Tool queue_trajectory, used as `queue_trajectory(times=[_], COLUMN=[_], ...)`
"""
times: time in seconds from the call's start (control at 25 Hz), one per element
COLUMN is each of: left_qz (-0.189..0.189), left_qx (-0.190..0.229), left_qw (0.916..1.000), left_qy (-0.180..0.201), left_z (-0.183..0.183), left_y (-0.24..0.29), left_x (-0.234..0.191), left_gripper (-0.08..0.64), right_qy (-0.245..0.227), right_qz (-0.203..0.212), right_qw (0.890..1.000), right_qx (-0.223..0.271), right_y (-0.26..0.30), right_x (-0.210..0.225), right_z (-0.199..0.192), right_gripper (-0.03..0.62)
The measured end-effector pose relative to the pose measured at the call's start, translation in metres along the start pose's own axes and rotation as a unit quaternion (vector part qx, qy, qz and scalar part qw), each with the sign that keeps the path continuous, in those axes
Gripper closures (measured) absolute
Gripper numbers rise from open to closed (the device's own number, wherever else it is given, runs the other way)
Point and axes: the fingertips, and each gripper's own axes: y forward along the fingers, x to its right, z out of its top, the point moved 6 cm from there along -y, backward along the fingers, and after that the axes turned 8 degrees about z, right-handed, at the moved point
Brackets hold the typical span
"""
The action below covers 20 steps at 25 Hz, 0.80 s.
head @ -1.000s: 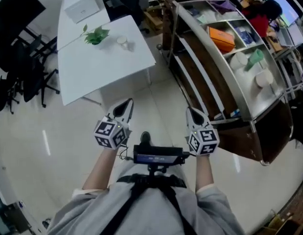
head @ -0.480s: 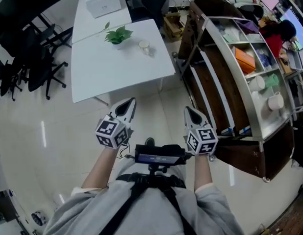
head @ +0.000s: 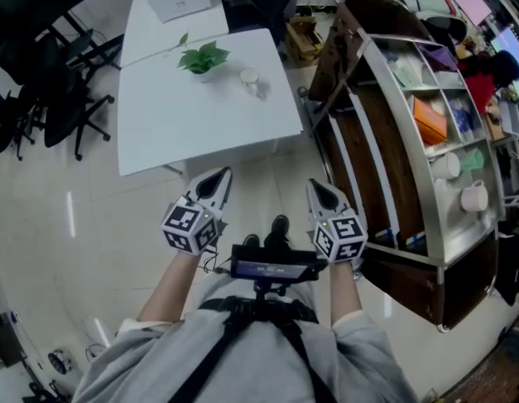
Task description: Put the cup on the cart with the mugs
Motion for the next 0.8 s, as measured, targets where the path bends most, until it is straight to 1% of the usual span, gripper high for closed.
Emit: queue_trajectory(times=[0.08, 0.2, 0.4, 0.6, 0.64, 0.72, 0.8], left_qz=[0.009, 0.023, 0.052, 0.068, 0.072, 0.078, 0.079], left_qx=[-0.001, -0.005, -0.003, -0.004, -0.004, -0.005, -0.003], left_qw=[0.9999, 0.9997, 0.9986, 0.9976, 0.9973, 0.9968, 0.9966], left_qy=[-0.006, -0.001, -0.004, 0.008, 0.011, 0.017, 0.022], left_z=[0.002, 0.008, 0.021, 0.033, 0.035, 0.039, 0.044], left_y=[0.011, 0.027, 0.052, 0.069, 0.072, 0.076, 0.082], left_x=[0.0, 0.0, 0.0, -0.002, -0.005, -0.014, -0.027], left_gripper=[0.563, 0.564, 0.563, 0.564, 0.565, 0.565, 0.565], right_qy=[-0.004, -0.007, -0.017, -0.026, -0.027, -0.029, -0.039], right_qz=[0.014, 0.036, 0.059, 0.085, 0.088, 0.092, 0.09], right_qw=[1.0, 0.999, 0.998, 0.996, 0.996, 0.995, 0.995], right_qx=[-0.003, 0.003, 0.005, -0.006, -0.009, -0.013, -0.008], right_y=[0.012, 0.034, 0.07, 0.113, 0.122, 0.14, 0.159], right_x=[0.011, 0.026, 0.051, 0.063, 0.064, 0.064, 0.062], right_z=[0.004, 0.016, 0.033, 0.039, 0.039, 0.04, 0.043], right_gripper=[0.6, 0.6, 0.598, 0.584, 0.573, 0.53, 0.502])
